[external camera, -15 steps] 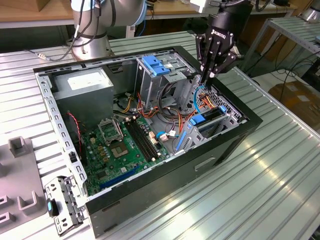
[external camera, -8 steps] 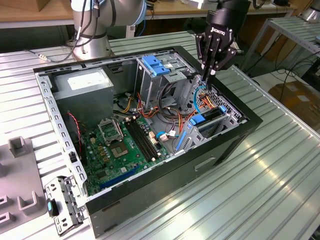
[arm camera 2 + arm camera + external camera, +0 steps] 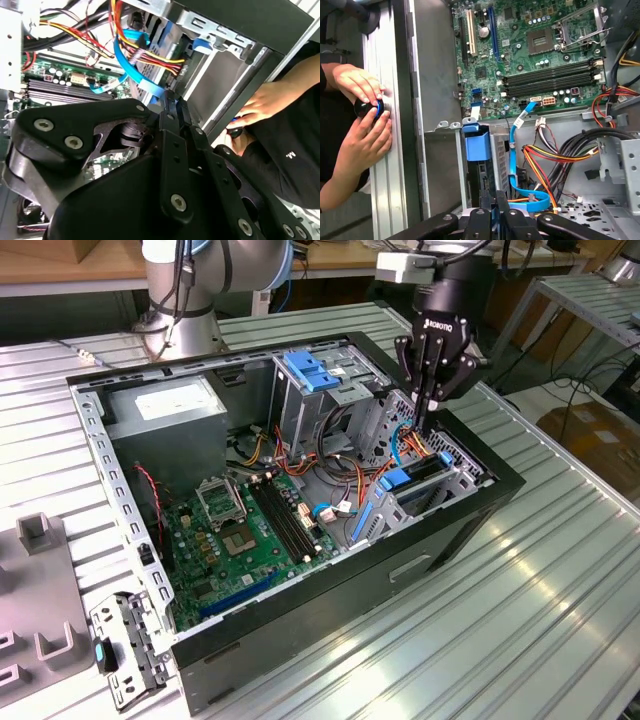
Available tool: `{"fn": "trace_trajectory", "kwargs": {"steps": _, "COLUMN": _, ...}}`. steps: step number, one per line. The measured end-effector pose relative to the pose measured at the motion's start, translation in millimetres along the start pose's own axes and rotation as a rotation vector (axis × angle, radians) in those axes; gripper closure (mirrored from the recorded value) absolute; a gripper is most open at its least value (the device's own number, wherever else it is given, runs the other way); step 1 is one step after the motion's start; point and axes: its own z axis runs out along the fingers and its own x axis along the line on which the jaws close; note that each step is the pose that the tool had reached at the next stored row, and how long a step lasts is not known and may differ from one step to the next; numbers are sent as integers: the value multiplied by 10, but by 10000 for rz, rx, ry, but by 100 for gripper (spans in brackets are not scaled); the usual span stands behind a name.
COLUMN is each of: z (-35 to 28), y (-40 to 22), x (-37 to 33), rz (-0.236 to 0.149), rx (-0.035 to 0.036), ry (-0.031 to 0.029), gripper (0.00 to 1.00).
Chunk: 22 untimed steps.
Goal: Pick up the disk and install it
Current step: 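Insert the second disk wire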
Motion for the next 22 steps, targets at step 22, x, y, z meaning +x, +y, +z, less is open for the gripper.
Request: {"fn": "trace_trajectory", "kwargs": {"steps": 22, "z": 223, "y": 226, "x": 246, "rz": -303, "rx": 827, "ry": -1312, "gripper": 84}}
